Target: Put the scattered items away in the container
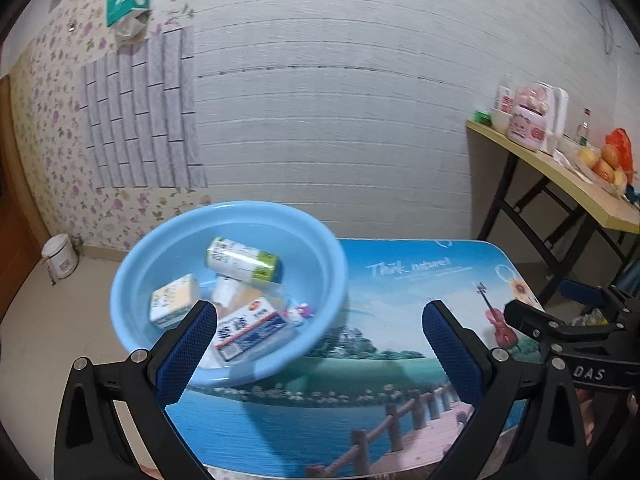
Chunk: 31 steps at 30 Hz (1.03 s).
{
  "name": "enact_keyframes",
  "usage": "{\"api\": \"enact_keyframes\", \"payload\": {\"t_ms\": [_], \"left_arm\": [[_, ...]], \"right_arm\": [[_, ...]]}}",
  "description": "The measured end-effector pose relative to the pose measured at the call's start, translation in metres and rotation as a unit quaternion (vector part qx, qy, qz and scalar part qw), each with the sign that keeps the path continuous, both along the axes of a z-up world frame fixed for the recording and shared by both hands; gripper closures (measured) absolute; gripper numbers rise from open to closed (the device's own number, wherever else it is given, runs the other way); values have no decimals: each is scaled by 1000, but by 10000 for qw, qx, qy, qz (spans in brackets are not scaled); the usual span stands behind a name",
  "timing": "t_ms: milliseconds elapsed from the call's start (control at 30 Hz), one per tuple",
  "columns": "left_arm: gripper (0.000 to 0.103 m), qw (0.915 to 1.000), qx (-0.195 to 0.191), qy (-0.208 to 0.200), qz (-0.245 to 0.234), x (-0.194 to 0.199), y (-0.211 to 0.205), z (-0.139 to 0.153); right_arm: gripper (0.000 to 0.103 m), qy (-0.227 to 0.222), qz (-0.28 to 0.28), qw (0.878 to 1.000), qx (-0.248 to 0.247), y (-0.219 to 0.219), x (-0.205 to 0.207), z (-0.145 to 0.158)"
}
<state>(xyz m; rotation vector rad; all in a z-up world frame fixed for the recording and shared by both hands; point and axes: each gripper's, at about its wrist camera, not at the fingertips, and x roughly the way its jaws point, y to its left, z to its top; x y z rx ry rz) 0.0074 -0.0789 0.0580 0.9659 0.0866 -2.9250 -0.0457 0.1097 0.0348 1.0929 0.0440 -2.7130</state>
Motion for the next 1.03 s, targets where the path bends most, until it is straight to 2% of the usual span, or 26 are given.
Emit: {"api": "enact_keyframes", "payload": {"t_ms": [167, 600, 800, 1033], "left_arm": [[0, 9995, -174, -29, -269, -2, 17, 0], [0, 9990, -45, -434, -137, -13, 13, -8], [0, 9983, -179, -543, -86, -14, 15, -10], [0, 9985, -118, -537, 21, -13, 12, -10]], "right_arm": [[0, -21, -112, 9999, -39, 11, 1, -2], [0, -89, -269, 9996, -21, 16, 1, -9], [0, -122, -305, 9995, -25, 17, -1, -12], [0, -134, -261, 9996, -14, 15, -1, -13]]}}
